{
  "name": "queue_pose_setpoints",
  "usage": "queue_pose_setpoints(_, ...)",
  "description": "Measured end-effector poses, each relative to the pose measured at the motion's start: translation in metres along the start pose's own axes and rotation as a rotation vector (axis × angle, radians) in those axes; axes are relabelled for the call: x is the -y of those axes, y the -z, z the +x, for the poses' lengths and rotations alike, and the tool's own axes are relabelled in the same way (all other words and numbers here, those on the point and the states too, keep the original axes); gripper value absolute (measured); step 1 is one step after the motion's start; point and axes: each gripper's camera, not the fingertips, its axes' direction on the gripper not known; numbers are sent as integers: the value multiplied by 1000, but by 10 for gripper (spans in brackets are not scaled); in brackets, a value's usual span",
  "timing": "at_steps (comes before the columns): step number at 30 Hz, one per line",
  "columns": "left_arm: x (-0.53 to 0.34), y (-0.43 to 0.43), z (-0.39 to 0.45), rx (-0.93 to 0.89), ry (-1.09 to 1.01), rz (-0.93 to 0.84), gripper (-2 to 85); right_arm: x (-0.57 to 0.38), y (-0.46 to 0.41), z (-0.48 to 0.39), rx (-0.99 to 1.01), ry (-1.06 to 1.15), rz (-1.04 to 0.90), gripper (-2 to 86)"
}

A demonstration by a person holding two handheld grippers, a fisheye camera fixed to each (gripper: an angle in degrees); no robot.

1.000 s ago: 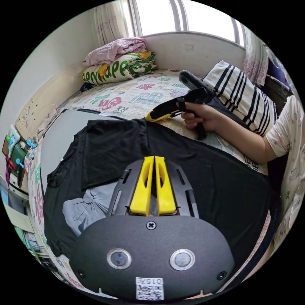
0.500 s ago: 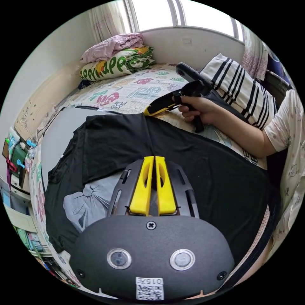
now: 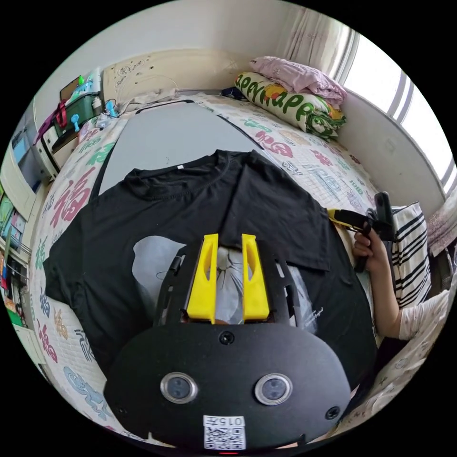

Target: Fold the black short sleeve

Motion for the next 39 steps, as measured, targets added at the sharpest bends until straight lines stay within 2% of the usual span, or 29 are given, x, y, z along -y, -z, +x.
queue_pose_setpoints(5,-7,-2,11,5,-34,49,27,1,7,-4,2,2,-2,4)
queue_pose_setpoints(10,-7,4,12,-3,-15,73,14,2,12,-7,2,5,-5,4)
queue_pose_setpoints(15,0,-17,23,4,-17,19,23,4,17,-7,-2,5,-8,4)
queue_pose_setpoints(20,0,-12,49,64,-19,68,70,6,23,-4,7,2,-9,5)
queue_pose_setpoints(22,-4,-2,74,52,-81,113,80,7,25,-2,8,2,-10,5)
queue_pose_setpoints(24,-7,7,123,-5,-240,151,79,8,26,0,7,2,-12,5)
queue_pose_setpoints(29,-2,-18,209,-171,-468,102,76,11,31,8,10,2,-14,5)
queue_pose_setpoints(35,17,-79,246,-159,-475,-4,68,15,35,22,19,0,-16,5)
queue_pose_setpoints(39,12,-94,258,-127,-452,19,23,17,36,30,11,5,-15,4)
